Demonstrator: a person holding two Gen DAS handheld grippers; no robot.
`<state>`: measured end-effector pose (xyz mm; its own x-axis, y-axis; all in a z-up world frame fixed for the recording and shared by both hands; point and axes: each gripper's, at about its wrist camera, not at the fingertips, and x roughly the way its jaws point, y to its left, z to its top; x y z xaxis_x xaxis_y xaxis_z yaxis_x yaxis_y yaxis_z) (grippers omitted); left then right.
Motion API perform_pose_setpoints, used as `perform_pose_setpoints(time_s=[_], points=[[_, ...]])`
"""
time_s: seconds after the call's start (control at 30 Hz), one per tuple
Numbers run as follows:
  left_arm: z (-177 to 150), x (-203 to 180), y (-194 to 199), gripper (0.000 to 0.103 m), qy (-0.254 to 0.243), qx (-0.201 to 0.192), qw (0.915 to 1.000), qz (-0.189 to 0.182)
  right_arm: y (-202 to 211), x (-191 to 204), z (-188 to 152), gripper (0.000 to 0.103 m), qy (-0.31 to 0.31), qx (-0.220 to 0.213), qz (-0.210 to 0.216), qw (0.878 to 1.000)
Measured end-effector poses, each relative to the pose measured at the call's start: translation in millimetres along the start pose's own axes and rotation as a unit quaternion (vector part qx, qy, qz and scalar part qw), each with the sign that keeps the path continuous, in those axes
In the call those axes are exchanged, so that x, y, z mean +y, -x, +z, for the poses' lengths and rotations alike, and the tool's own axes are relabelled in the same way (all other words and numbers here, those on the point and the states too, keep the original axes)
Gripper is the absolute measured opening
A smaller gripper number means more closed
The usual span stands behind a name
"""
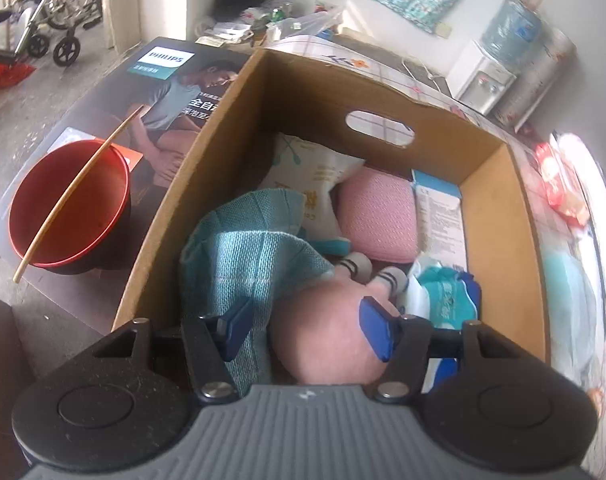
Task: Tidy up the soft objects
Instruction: 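Lower the towel into the box with the left gripper and release, then withdraw the left gripper from the box and turn toward the bed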
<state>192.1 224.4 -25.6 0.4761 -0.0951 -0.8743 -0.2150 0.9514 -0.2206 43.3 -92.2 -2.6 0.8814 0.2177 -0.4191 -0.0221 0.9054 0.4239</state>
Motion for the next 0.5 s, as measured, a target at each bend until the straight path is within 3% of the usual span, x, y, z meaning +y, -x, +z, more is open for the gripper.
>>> perform_pose_setpoints(time_s=[0.13, 0.5], points=[[9.1, 7.8, -16.1, 0.064, 0.028, 0.004, 0.9996, -0.002, 0.4, -0.1, 0.6, 0.080, -0.001, 0.000, -0.008, 1.000], [17.3, -4.8, -53.8, 0.074, 0.021, 0.018, 0.9996, 0.008, -1.1, -3.3, 1.8, 0.080, -0.006, 0.002, -0.015, 1.000]])
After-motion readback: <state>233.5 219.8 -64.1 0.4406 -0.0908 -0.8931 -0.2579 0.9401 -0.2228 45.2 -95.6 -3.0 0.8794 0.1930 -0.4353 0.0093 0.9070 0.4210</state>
